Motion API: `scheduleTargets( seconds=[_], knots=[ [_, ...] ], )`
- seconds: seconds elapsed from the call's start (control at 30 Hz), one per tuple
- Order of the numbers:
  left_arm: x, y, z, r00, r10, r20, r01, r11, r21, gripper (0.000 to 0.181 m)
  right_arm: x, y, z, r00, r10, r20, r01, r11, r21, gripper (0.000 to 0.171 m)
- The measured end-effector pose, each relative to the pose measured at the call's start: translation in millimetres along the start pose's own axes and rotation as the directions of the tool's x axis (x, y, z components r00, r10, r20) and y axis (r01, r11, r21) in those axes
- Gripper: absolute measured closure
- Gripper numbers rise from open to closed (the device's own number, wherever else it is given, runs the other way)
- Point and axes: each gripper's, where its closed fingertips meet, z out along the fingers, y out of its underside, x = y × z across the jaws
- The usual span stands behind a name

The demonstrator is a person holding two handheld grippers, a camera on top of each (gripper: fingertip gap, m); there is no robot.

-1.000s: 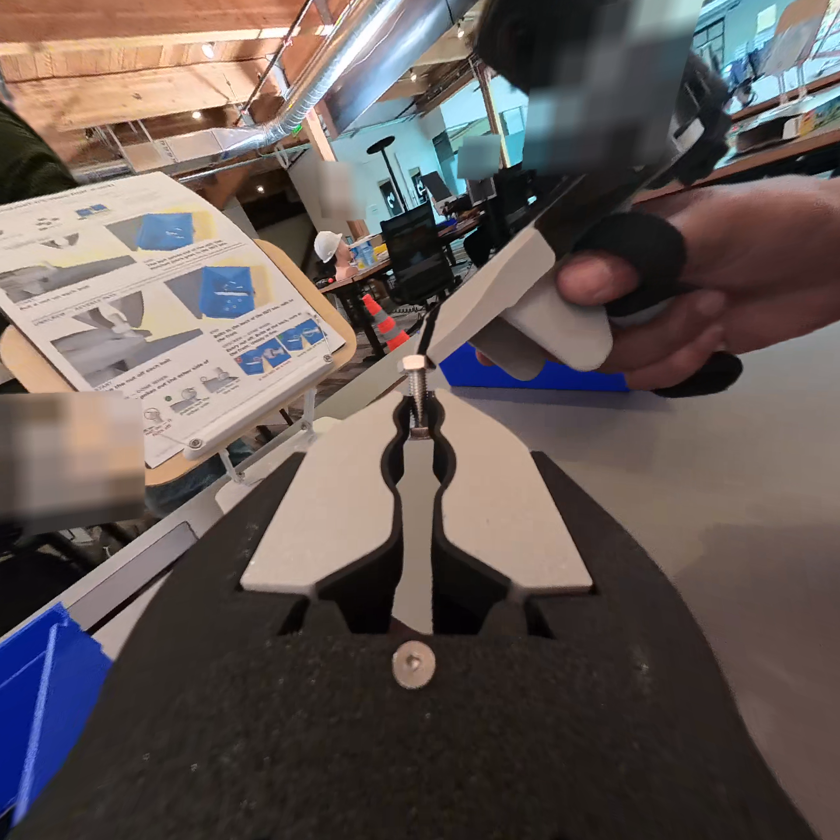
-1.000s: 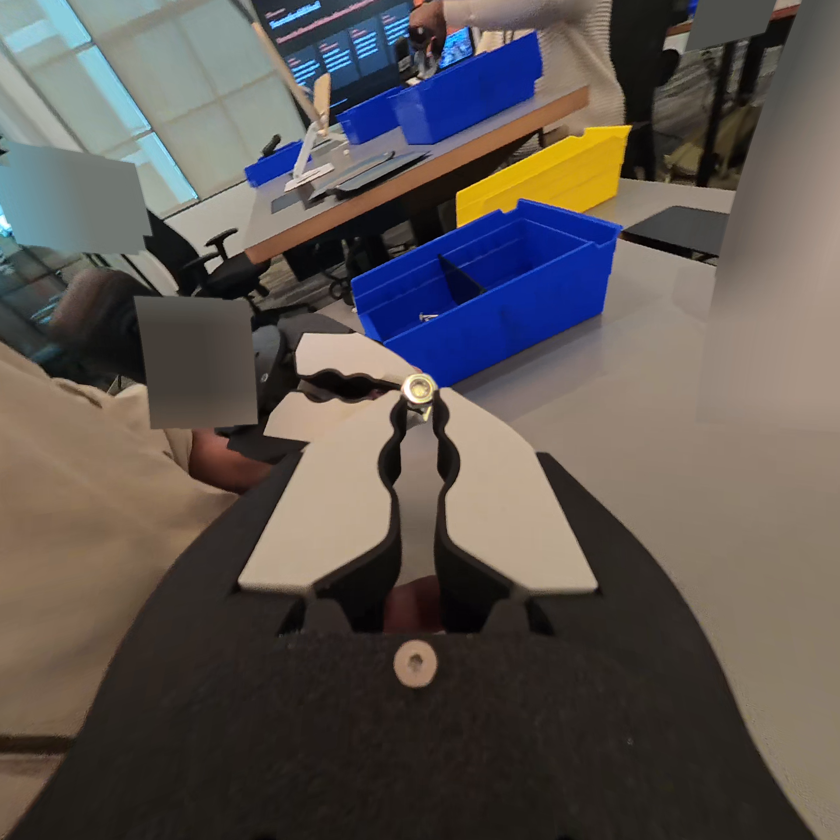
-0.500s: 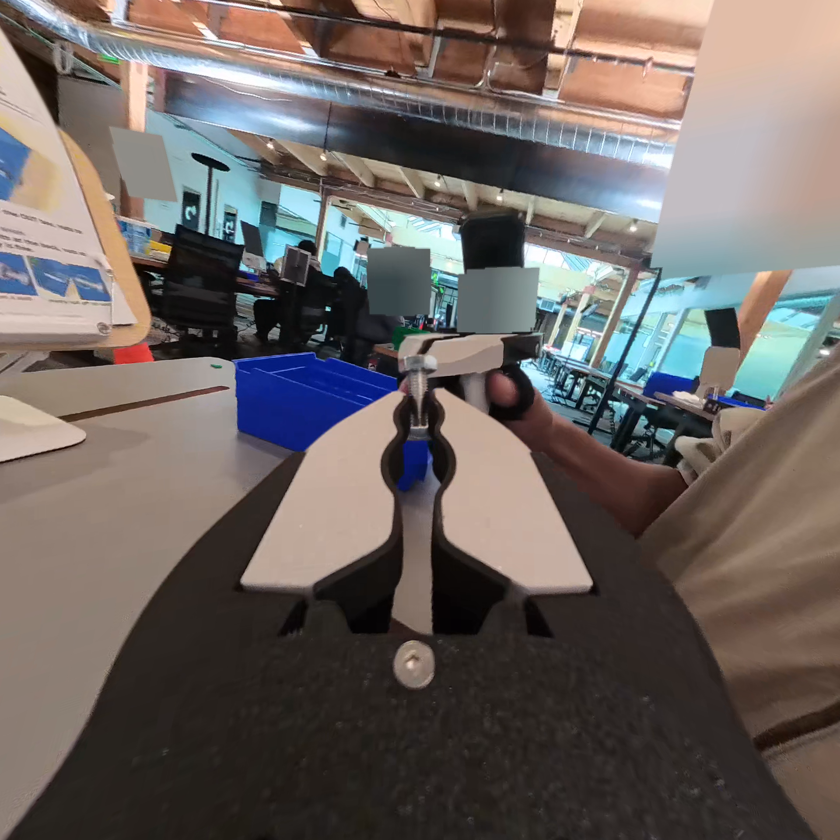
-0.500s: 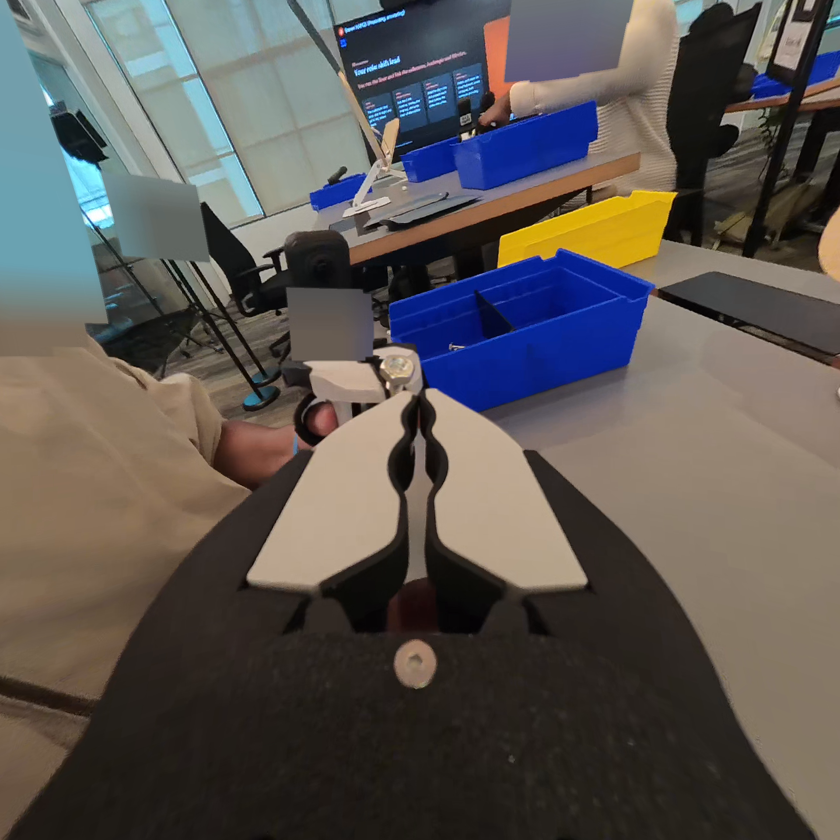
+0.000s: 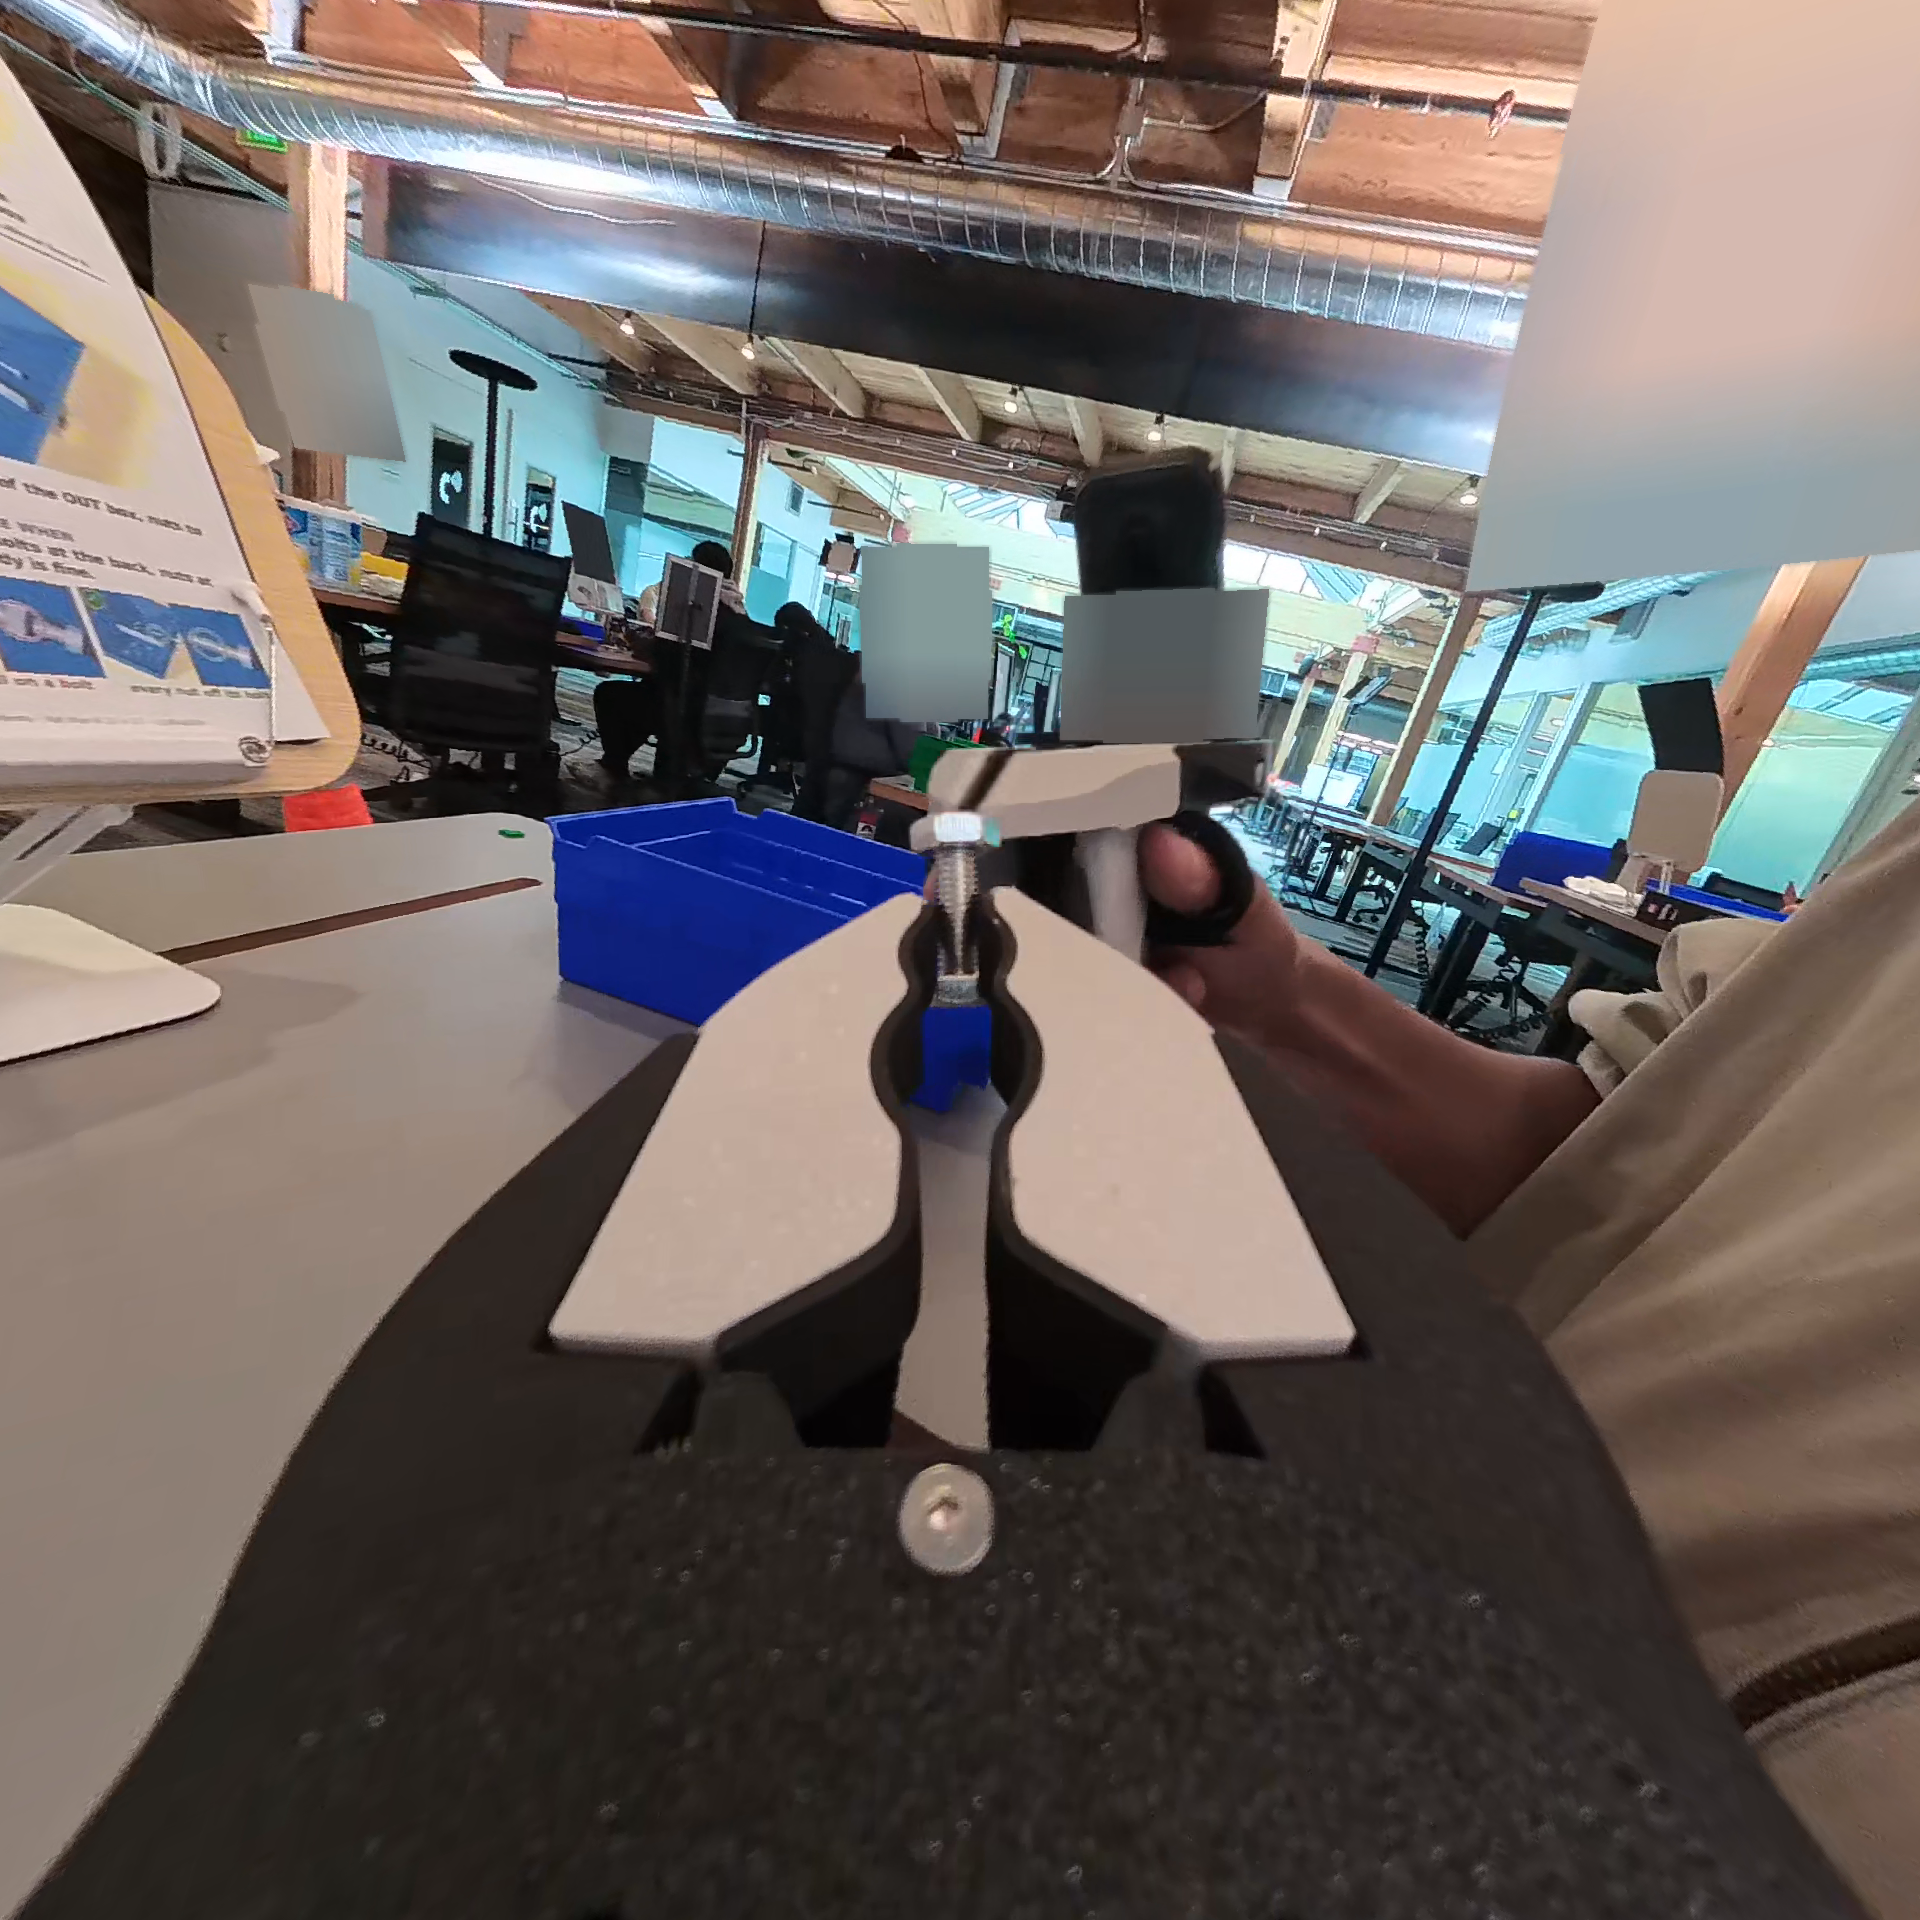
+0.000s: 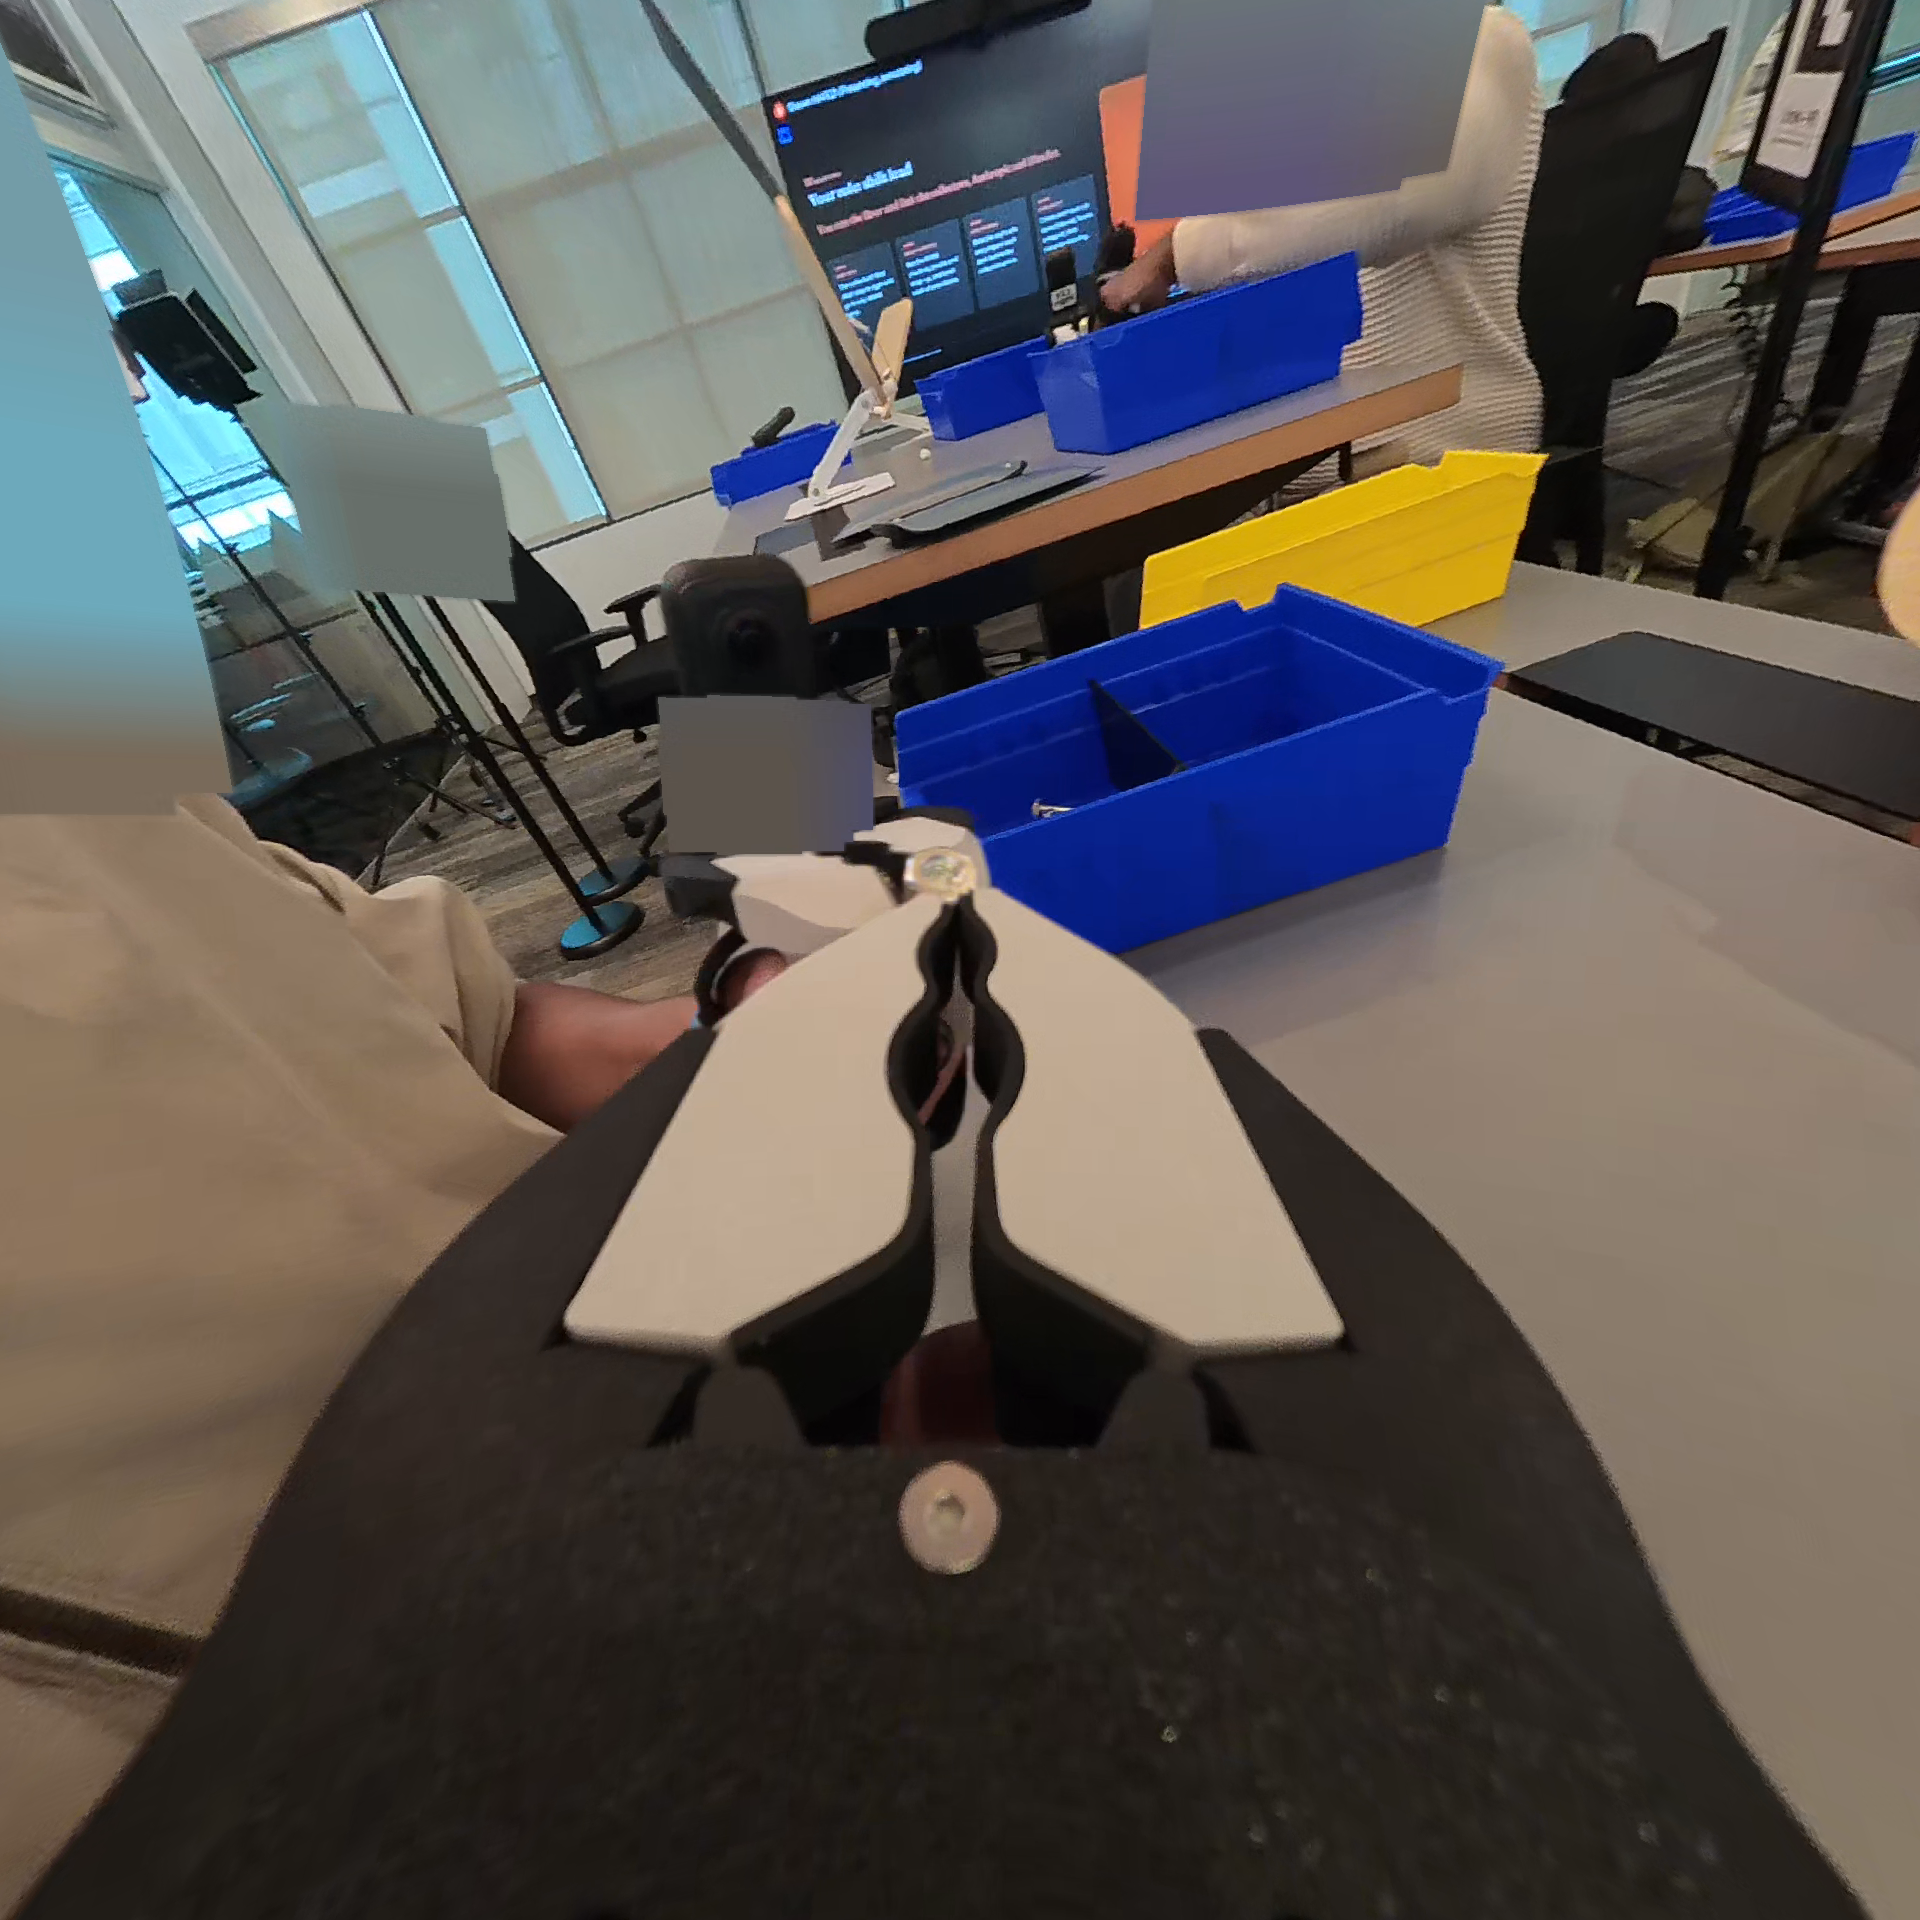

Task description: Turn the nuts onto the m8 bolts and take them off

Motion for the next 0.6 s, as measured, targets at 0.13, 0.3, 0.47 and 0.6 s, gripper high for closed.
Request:
scheduleTargets(
  seconds=[0.13,0.3,0.47,0.6],
  knots=[
    [2,0,0,1.0,0.007,-0.004,-0.008,1.0,-0.008,0.174,-1,3,4,1.0,0.007,0.016,-0.007,1.0,-0.018,0.171],
    [-3,-1,-1,1.0,0.009,0.01,-0.009,1.0,-0.006,0.174,-14,-1,4,0.999,-0.033,0.027,0.034,0.999,-0.015,0.171],
    [1,-3,-2,1.0,0.019,-0.003,-0.019,1.0,-0.001,0.174,5,4,5,1.0,-0.007,-0.02,0.007,0.999,-0.04,0.171],
    [-1,-3,-2,0.999,0.031,0.01,-0.031,0.999,-0.008,0.174,-4,2,9,1.0,-0.02,0.009,0.021,0.999,-0.04,0.171]
  ],
)
